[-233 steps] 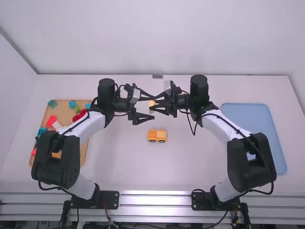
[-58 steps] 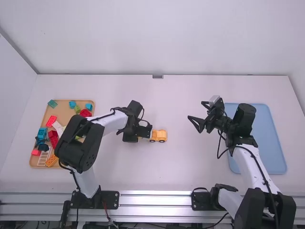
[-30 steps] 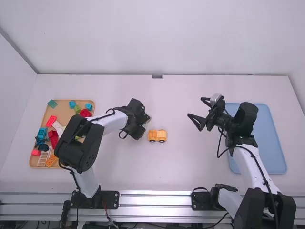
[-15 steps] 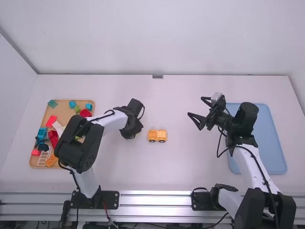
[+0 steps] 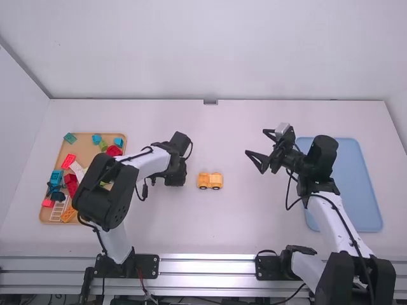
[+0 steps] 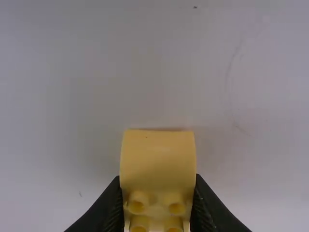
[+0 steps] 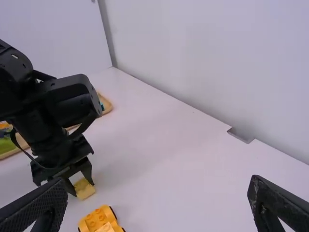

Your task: Assemble lego blocks to make yellow taxi

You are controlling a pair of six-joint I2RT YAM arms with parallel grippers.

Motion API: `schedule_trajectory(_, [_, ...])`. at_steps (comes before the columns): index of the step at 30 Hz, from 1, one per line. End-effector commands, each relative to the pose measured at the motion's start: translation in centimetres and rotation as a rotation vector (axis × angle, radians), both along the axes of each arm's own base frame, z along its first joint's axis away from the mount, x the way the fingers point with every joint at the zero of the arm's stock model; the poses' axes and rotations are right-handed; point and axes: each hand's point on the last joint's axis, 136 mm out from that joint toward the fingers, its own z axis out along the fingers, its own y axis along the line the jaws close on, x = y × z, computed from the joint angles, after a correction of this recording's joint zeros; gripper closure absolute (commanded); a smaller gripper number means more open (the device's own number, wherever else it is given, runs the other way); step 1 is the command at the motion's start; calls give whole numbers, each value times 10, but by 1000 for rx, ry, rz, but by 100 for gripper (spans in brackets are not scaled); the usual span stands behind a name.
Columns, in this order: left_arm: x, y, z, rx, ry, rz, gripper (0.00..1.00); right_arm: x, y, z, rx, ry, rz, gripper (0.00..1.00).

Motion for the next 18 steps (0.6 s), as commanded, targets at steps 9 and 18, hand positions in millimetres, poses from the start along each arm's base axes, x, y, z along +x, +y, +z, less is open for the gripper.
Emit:
schedule_trajectory(9, [-6,3,-3,-12,33,107,1,0,0,-3,4,13,1,2])
schedule_trajectory(18, [13,2,27,15,-47,-66,1,0,0,-3,3,13,1,2])
